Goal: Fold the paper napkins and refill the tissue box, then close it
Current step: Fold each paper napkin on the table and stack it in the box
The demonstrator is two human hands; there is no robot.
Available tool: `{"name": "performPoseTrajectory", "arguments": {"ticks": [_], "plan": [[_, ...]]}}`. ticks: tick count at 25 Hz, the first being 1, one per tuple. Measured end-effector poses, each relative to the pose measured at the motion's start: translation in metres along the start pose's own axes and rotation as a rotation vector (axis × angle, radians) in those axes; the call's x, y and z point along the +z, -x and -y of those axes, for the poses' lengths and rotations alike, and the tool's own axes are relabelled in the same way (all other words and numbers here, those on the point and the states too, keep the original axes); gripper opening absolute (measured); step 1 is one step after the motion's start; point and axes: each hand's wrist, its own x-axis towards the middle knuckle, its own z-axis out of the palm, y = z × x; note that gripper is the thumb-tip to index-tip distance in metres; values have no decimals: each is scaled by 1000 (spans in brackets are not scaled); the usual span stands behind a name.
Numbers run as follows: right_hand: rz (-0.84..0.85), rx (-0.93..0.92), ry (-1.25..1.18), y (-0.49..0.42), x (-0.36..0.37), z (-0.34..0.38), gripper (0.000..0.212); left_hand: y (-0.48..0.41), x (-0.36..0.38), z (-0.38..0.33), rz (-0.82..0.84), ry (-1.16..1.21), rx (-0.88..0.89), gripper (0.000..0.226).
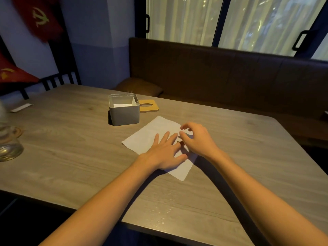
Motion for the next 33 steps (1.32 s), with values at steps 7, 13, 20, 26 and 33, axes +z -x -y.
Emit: {"name": "performPoseTrajectory", "arguments": {"ticks": [7, 13, 20, 26, 33], "plan": [[337, -126, 248, -11, 22, -18, 53, 32, -14, 56, 117, -22, 39, 84], [303, -23, 360, -9, 8, -30, 65, 48, -36, 78, 49, 111, -105, 79], [437, -175, 317, -18, 37, 4, 59, 16, -3, 54, 52, -27, -242, 88], [410, -33, 401, -22, 22, -19, 67, 31, -14, 87, 102, -45, -235, 100], [207, 157, 155, -51, 5, -12, 59, 26, -32, 90, -168, 22, -551, 88]]}}
